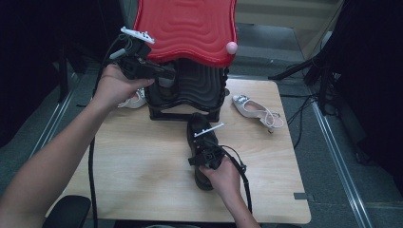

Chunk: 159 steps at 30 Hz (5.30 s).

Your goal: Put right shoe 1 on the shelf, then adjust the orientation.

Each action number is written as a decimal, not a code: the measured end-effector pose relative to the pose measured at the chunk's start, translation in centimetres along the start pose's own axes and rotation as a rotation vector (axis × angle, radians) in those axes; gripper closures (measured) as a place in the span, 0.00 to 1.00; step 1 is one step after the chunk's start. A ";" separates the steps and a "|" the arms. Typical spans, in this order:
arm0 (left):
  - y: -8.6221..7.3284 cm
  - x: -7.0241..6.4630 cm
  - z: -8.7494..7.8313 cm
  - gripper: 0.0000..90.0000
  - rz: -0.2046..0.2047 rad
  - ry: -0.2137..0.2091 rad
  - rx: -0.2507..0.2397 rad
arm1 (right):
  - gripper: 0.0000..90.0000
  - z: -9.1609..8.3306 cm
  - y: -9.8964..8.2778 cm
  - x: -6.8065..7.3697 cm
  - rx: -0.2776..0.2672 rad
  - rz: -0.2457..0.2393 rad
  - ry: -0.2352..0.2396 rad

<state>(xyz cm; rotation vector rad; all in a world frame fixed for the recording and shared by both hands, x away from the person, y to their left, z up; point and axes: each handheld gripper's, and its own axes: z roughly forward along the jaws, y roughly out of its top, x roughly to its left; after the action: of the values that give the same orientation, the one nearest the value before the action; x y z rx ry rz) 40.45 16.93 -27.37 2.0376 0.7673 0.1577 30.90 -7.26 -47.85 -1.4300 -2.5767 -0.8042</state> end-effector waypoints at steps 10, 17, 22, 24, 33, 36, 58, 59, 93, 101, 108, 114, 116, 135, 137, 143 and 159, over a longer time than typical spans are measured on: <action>2.6 0.7 -0.9 1.00 0.022 0.084 -0.029 | 0.96 -2.6 -0.6 -2.3 -0.040 0.010 0.051; 4.4 1.3 -1.3 1.00 0.035 0.137 -0.028 | 0.96 -4.1 -1.2 -3.4 -0.071 0.015 0.065; 4.7 1.8 -0.8 1.00 0.031 0.157 -0.023 | 0.96 -4.9 -1.2 -4.1 -0.096 0.032 0.081; 4.7 2.0 -0.6 1.00 0.026 0.156 -0.019 | 0.96 -5.1 -1.2 -4.3 -0.108 0.030 0.089; 4.9 2.8 0.0 1.00 0.005 0.177 -0.011 | 0.96 -6.7 -1.1 -4.4 -0.121 0.038 0.120; 4.9 2.8 0.0 1.00 0.004 0.171 -0.012 | 0.96 -7.1 -1.3 -4.5 -0.126 0.044 0.133; 4.7 3.1 0.0 1.00 -0.024 0.175 0.009 | 0.95 -12.6 -0.6 -2.3 -0.169 -0.019 0.170; 4.7 3.1 0.0 1.00 -0.025 0.175 0.007 | 0.95 -12.9 -0.5 -2.2 -0.176 -0.025 0.167; 4.3 3.3 -0.3 1.00 -0.012 0.162 -0.003 | 0.94 -10.9 9.2 -0.7 -0.416 -0.107 -0.148; 4.2 3.3 -0.3 1.00 0.000 0.167 -0.004 | 0.94 -7.9 10.1 0.2 -0.479 -0.118 -0.197; 4.2 3.3 -0.3 1.00 0.003 0.169 -0.001 | 0.93 -6.5 11.8 0.2 -0.523 -0.098 -0.188; 4.1 3.2 -0.4 1.00 0.003 0.169 -0.002 | 0.93 -5.5 13.1 -0.2 -0.544 -0.104 -0.248; 4.1 3.3 -0.3 1.00 0.001 0.168 -0.003 | 0.91 -5.0 13.4 -0.6 -0.545 -0.098 -0.241; 4.0 3.3 -0.3 1.00 -0.016 0.171 -0.014 | 0.70 -7.5 11.6 -0.3 -0.543 -0.110 -0.124; 4.0 3.3 -0.3 1.00 -0.018 0.171 -0.014 | 0.71 -8.1 10.9 0.0 -0.538 -0.124 -0.117; 4.0 3.2 -0.3 1.00 -0.017 0.172 -0.013 | 0.86 -9.3 8.9 1.0 -0.520 -0.177 -0.086; 4.0 3.3 -0.4 1.00 -0.016 0.170 -0.016 | 1.00 -7.2 5.5 -0.5 -0.428 -0.197 -0.042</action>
<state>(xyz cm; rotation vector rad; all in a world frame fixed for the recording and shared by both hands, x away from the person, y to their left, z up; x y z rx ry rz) 44.74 17.57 -24.57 2.0210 0.8846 0.3307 34.36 -8.83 -39.62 -1.3008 -2.7211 -1.4408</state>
